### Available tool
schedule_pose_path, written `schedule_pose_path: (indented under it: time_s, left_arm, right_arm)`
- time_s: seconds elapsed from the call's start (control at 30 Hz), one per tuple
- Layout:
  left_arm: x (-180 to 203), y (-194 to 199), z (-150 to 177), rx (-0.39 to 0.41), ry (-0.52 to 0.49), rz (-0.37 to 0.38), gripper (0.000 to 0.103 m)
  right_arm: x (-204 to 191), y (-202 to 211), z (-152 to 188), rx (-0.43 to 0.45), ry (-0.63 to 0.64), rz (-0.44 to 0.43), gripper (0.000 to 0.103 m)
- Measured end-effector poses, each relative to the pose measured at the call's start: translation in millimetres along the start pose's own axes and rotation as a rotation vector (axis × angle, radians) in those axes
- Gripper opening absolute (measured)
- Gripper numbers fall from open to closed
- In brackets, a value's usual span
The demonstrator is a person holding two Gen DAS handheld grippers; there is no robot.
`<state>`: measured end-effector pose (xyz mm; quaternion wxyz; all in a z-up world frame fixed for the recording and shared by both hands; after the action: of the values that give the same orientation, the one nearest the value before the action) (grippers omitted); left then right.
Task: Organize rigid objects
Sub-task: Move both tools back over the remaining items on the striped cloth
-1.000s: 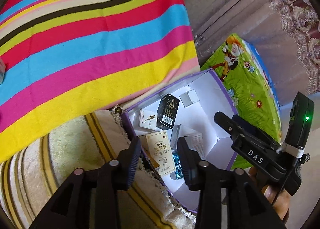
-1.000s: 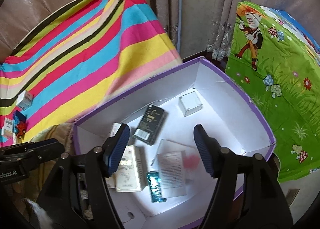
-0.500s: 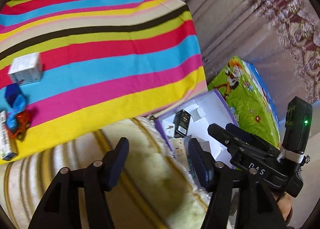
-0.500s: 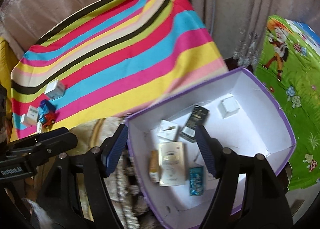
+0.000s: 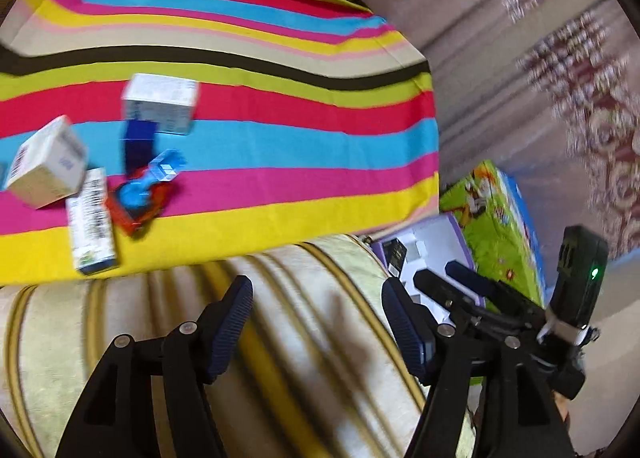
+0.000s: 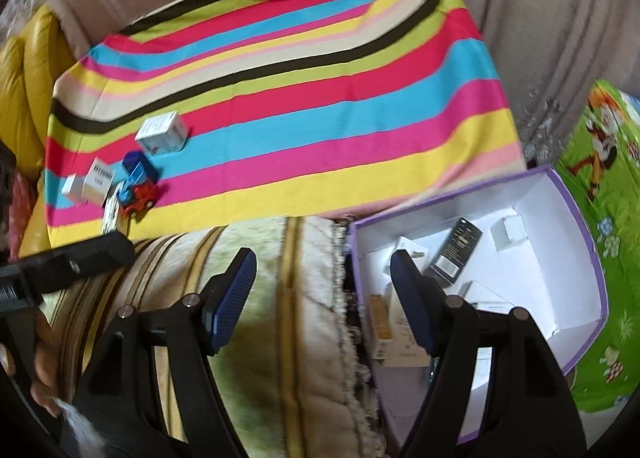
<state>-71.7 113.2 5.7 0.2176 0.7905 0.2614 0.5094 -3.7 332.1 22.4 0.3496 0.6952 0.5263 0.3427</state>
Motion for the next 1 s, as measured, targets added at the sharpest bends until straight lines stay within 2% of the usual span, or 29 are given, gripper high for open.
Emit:
schedule_pose_path:
  time_s: [0.3, 0.53, 1.0]
  left_arm:
    - [-43.1, 36.2, 3.9, 0.054, 0.098, -0.022, 0.068]
    - [-62.5, 58.2, 5.1, 0.092, 0.12, -0.047, 0.068]
    - [-109.4, 93.2, -3.0, 0.148, 0.193, -0.11, 0.068]
  right_arm:
    - [-43.2, 0.4, -4.9, 0.003, 0.112, -0.036, 0.073]
    - [-80.2, 0.0, -5.6, 0.005, 0.203, -0.066, 0.073]
    - [-126.3, -13.7, -14.4, -0.028, 0.263, -0.156, 0.073]
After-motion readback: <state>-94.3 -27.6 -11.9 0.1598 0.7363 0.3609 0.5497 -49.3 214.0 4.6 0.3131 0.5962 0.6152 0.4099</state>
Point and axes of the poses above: each gripper's, at about its wrist camera, not at the fingertips, and y roughly against the way its jaws point, x to its right, z to its underside, the point moved 1 cm from there along -y, roughly the way its jaws point, and after that the axes turned 11 degrees about z, right-handed, at the moved point
